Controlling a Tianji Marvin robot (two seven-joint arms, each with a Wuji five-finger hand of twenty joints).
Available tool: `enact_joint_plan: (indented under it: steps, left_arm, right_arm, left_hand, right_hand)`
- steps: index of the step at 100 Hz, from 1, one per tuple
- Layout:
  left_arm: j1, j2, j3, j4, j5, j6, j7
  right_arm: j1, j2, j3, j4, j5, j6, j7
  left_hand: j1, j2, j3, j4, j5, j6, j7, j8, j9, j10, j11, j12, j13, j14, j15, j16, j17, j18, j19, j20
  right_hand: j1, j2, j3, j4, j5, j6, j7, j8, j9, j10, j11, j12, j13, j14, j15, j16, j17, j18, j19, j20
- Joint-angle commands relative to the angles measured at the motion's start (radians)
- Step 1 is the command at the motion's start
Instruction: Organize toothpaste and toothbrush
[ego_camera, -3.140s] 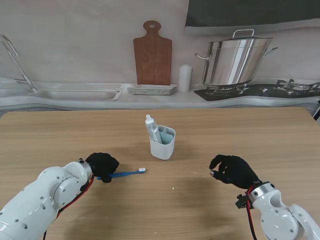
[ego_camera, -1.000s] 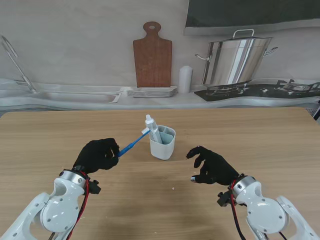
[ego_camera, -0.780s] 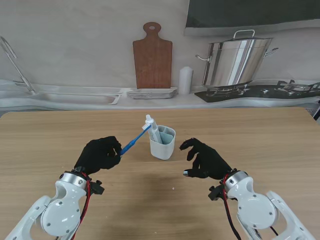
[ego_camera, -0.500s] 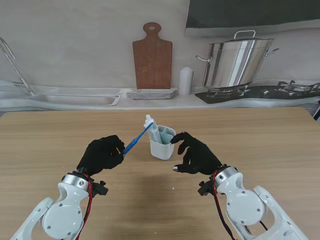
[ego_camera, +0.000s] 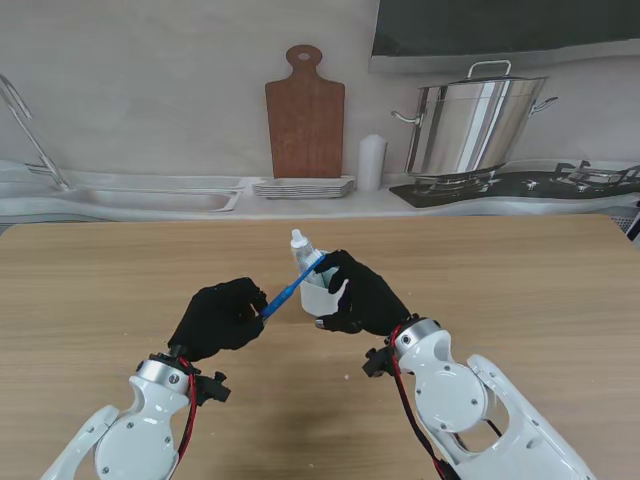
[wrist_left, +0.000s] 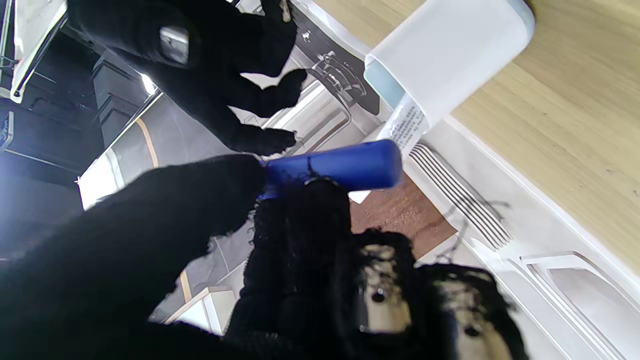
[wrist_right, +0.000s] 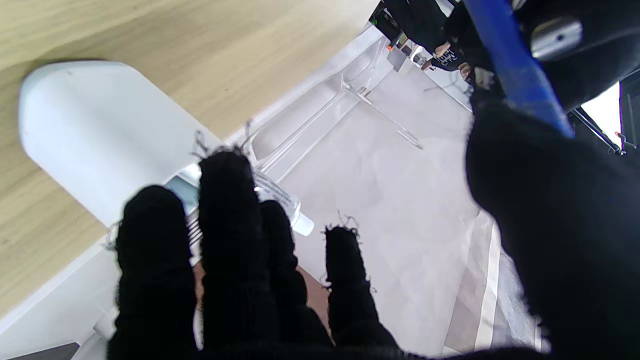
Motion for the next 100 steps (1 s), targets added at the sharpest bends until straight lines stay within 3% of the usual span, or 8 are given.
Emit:
enact_joint_plan:
  steps: [1, 35, 75, 100]
  left_arm:
    - [0.014, -0.008, 0.006, -0.021, 0.004, -0.010, -0.011]
    - [0.017, -0.010, 0.028, -0.011, -0.004, -0.033, -0.003]
    - [0.008, -0.009, 0.040, 0.002, 0.001, -0.038, -0.001]
    - [0.006, -0.009, 0.041, 0.005, 0.013, -0.034, 0.003]
  right_arm:
    - [0.002, -0.013, -0.009, 0.002, 0.000, 0.011, 0.012]
    - [0.023, -0.029, -0.058, 0.016, 0.018, 0.014, -0.034]
    - [-0.008, -0.044, -0.075, -0.015, 0.073, 0.002, -0.078]
    - [-0.041, -0.042, -0.074, -0.048, 0.095, -0.019, -0.073]
  left_hand:
    - [0.071, 0.028, 0.067, 0.037, 0.017, -0.049, 0.043, 0.015, 0.052, 0.095, 0.010, 0.034, 0.027, -0.009, 0.051, 0.005, 0.027, -0.043, 0.234, 0.002]
    - [0.073, 0.027, 0.069, 0.031, 0.016, -0.047, 0.041, 0.016, 0.052, 0.097, 0.010, 0.036, 0.027, -0.009, 0.051, 0.005, 0.027, -0.043, 0.234, 0.002]
    - [0.073, 0.030, 0.069, 0.025, 0.013, -0.046, 0.039, 0.018, 0.050, 0.098, 0.010, 0.036, 0.027, -0.009, 0.051, 0.005, 0.027, -0.043, 0.234, 0.002]
    - [0.073, 0.031, 0.070, 0.023, 0.012, -0.047, 0.040, 0.019, 0.048, 0.098, 0.012, 0.038, 0.027, -0.009, 0.051, 0.005, 0.027, -0.043, 0.234, 0.002]
  right_hand:
    - [0.031, 0.001, 0.005, -0.026, -0.047, 0.008, 0.012, 0.001, -0.008, 0.028, 0.026, 0.013, 0.004, -0.028, 0.016, 0.016, 0.002, -0.019, 0.027, 0.010]
    - [0.062, 0.049, 0.004, -0.011, -0.029, 0.048, 0.029, 0.002, 0.047, -0.010, 0.076, 0.037, 0.050, -0.049, 0.050, 0.008, 0.044, -0.033, 0.047, 0.015]
    - [0.085, 0.116, -0.001, 0.008, 0.091, 0.040, 0.062, 0.026, 0.169, -0.053, 0.117, 0.062, 0.149, -0.083, 0.079, -0.012, 0.139, -0.046, 0.080, -0.002]
    - [0.112, 0.086, 0.023, 0.010, 0.155, 0.027, 0.062, 0.039, 0.235, -0.075, 0.117, 0.072, 0.203, -0.101, 0.085, -0.020, 0.193, -0.053, 0.096, -0.026]
